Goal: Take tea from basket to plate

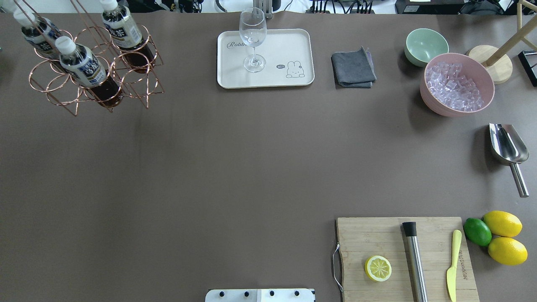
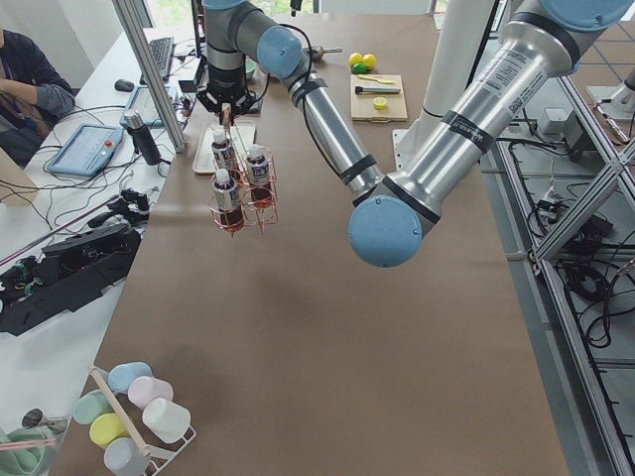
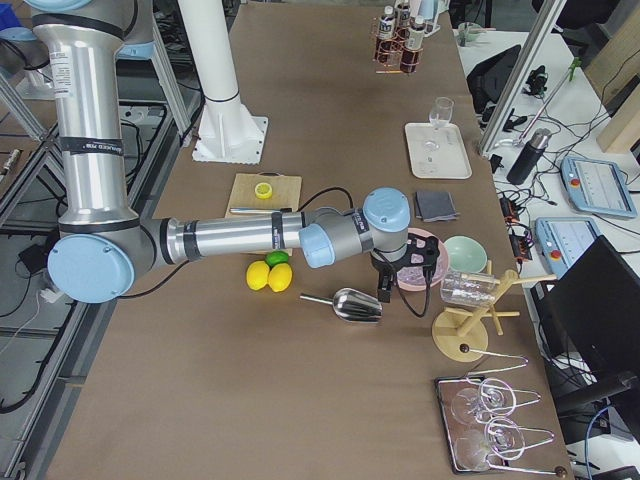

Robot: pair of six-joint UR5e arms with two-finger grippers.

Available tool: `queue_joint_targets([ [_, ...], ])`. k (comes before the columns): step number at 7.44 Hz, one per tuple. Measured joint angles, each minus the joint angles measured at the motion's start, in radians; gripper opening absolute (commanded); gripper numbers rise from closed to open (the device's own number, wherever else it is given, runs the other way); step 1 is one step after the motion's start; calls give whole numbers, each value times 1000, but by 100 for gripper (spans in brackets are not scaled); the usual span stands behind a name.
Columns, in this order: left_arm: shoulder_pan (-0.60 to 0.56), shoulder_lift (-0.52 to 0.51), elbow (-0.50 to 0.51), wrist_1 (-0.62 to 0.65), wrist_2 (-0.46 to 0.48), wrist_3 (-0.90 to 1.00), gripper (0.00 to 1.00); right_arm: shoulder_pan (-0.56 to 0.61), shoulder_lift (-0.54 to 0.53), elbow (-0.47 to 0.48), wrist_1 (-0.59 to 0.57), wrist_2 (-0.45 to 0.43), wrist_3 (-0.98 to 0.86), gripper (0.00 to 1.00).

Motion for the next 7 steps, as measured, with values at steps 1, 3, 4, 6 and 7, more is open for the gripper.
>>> queue_joint_targets([
  [1, 58, -26, -24, 20, 19, -17, 0, -32, 24, 9, 18, 5, 102, 100],
  [3, 194, -81, -48, 36, 88, -80, 0, -116, 116, 5, 30, 9, 227, 100],
  [4, 262, -101, -58, 38, 120, -118, 0, -157, 176, -2, 32, 10, 317, 100],
  [6, 378, -146, -108, 60, 195, -243, 0, -214, 274, -18, 33, 49, 526, 100],
  [7, 432, -159, -129, 72, 231, -300, 0, -241, 308, -20, 33, 79, 658, 100],
])
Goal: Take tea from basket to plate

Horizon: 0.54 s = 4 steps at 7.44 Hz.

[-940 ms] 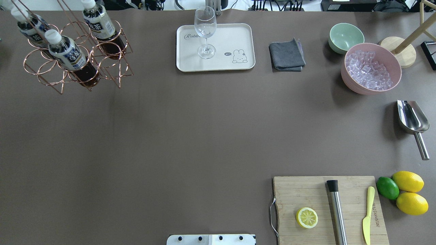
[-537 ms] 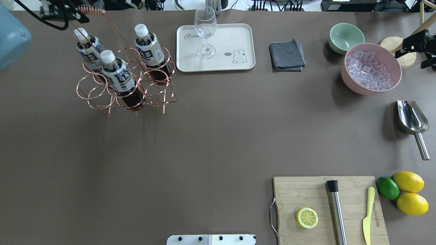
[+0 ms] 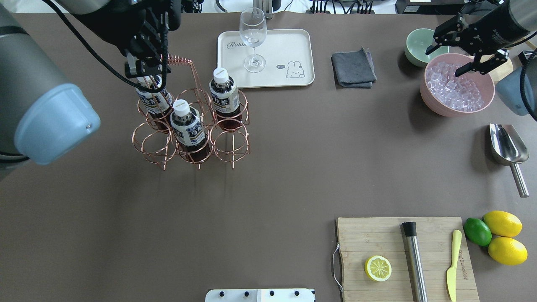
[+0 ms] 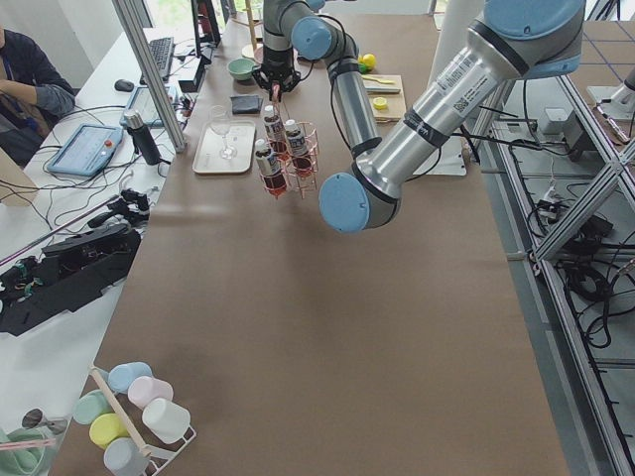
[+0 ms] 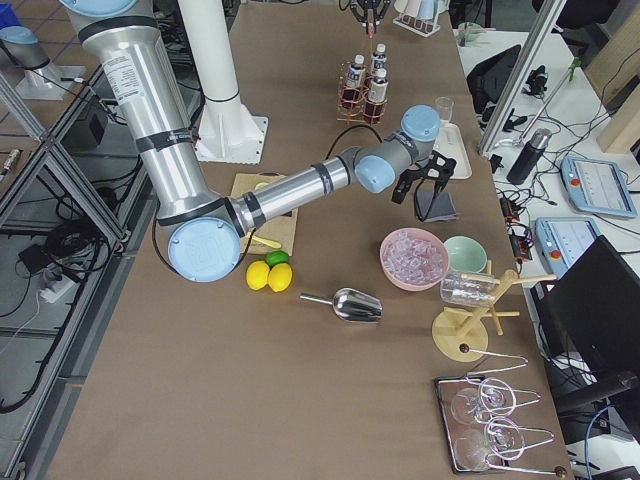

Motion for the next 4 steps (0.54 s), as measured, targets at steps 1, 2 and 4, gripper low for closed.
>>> queue_joint_targets([
  [1, 51, -13, -17, 7, 36, -47, 0, -25, 24, 0, 0, 29, 101, 100],
  [2, 94, -30, -26, 18, 62, -86, 0, -56, 45, 0, 0, 57, 180, 100],
  [4, 151, -71, -31, 50, 99, -137, 0, -135, 81, 3, -1, 98, 296, 100],
])
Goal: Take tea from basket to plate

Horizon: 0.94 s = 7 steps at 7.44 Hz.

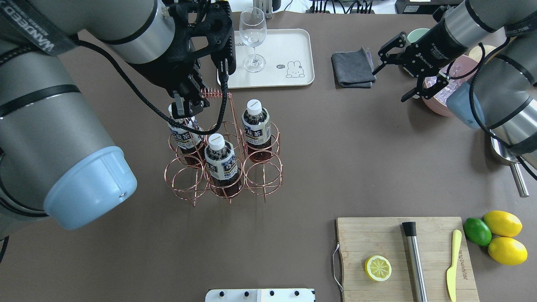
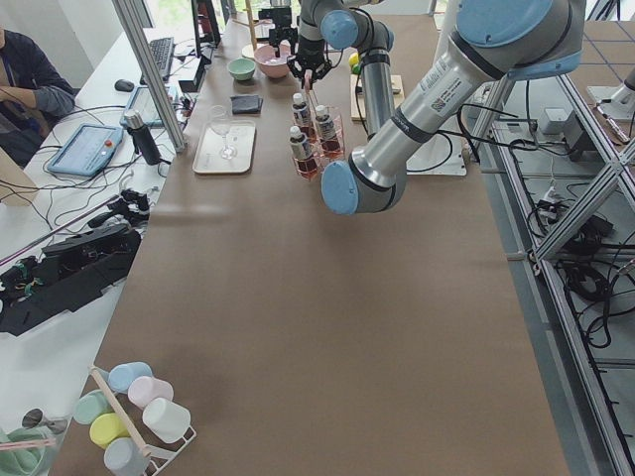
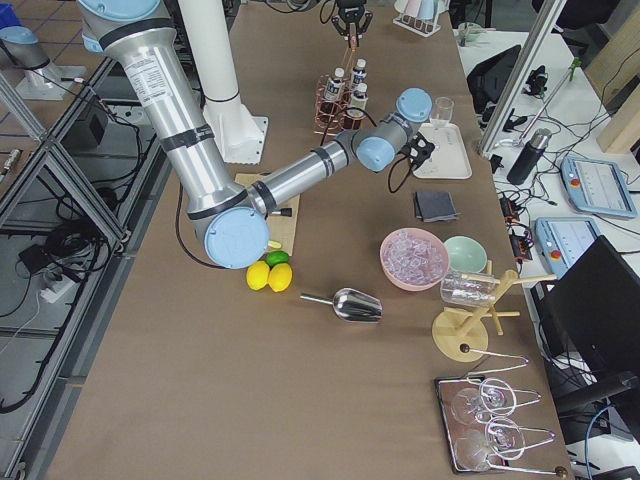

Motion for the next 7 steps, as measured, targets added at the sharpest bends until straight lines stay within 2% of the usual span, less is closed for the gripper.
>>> queue_joint_targets([
  [3, 56, -29, -1, 18, 27, -61, 0, -66, 19, -2, -3, 66, 60, 100],
  [7, 98, -32, 21, 16, 60, -76, 0, -118, 29, -7, -2, 73, 76, 100],
])
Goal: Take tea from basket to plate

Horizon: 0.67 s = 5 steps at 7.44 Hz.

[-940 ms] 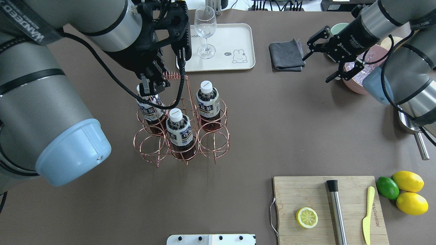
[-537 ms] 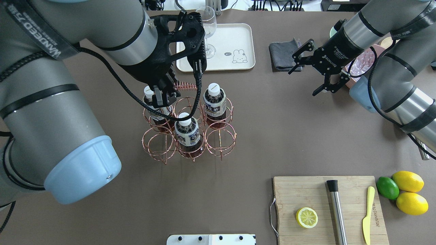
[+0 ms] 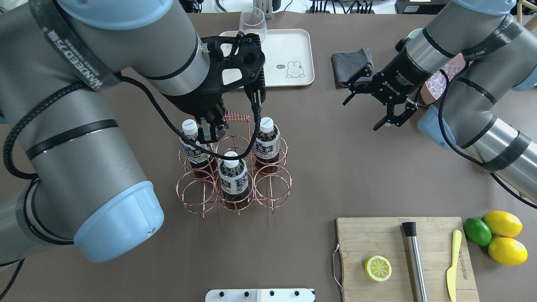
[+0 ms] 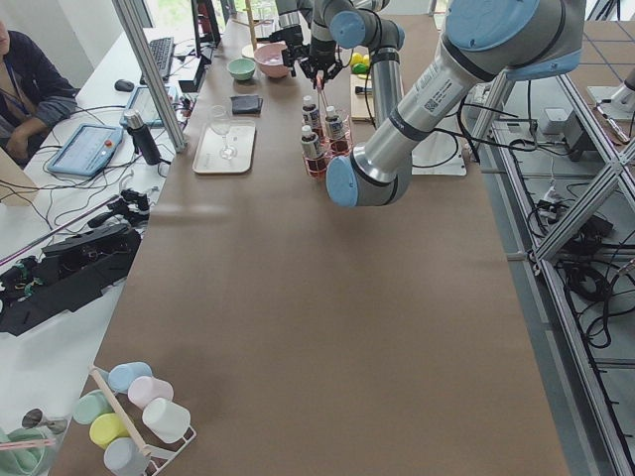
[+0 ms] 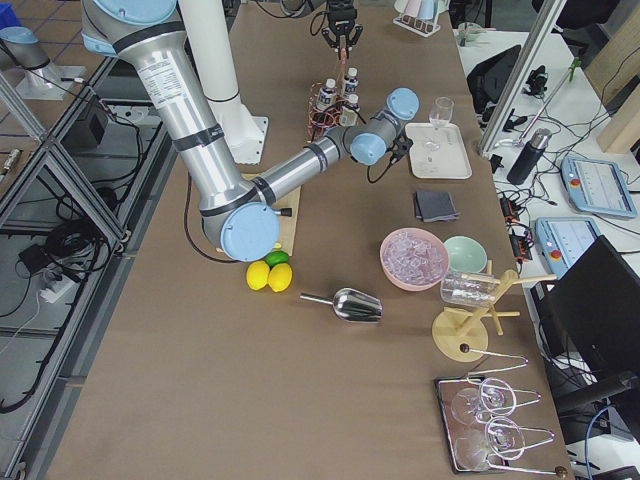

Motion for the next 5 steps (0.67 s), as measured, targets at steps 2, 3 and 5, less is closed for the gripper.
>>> queue_joint_targets([
  [2, 15, 1, 6, -2, 20, -6, 0, -15, 49, -23, -2, 1, 42, 100],
  [3, 19, 1, 7, -3, 24, -10, 0, -23, 119, -65, -3, 3, 87, 100],
  [5, 21, 2, 8, -4, 28, -12, 0, -57, 233, -137, -3, 8, 168, 100],
])
